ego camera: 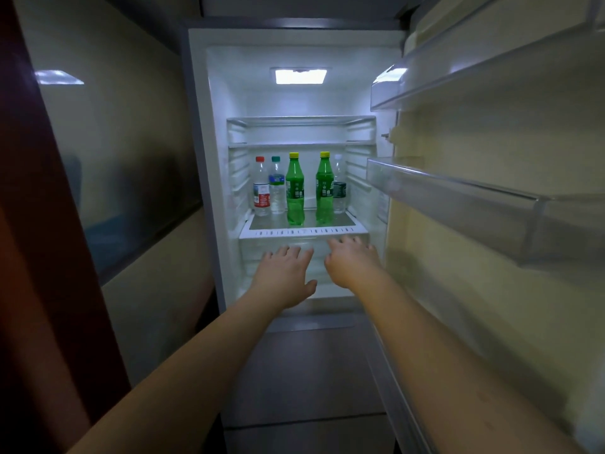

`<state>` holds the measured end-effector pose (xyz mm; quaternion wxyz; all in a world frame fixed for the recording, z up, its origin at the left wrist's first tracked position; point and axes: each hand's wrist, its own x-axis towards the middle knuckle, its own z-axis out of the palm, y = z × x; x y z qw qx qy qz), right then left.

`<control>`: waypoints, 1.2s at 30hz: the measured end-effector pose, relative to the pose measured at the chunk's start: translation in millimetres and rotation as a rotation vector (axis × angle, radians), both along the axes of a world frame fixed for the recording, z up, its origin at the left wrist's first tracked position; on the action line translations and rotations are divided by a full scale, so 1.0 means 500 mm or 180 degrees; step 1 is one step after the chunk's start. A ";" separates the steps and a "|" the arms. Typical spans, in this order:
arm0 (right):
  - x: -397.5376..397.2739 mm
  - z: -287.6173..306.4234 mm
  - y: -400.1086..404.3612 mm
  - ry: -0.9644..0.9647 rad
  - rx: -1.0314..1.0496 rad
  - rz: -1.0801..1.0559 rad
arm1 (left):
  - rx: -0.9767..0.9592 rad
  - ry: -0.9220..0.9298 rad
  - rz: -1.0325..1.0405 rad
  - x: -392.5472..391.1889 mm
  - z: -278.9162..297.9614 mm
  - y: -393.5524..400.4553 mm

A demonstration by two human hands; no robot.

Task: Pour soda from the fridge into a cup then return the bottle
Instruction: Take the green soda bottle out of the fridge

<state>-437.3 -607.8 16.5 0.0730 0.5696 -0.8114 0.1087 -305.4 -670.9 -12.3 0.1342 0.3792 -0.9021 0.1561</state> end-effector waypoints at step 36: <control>-0.261 0.007 -0.491 -0.0477 -0.0231 -0.0589 | 0.1384 0.1668 -0.0639 -0.350 0.127 -0.537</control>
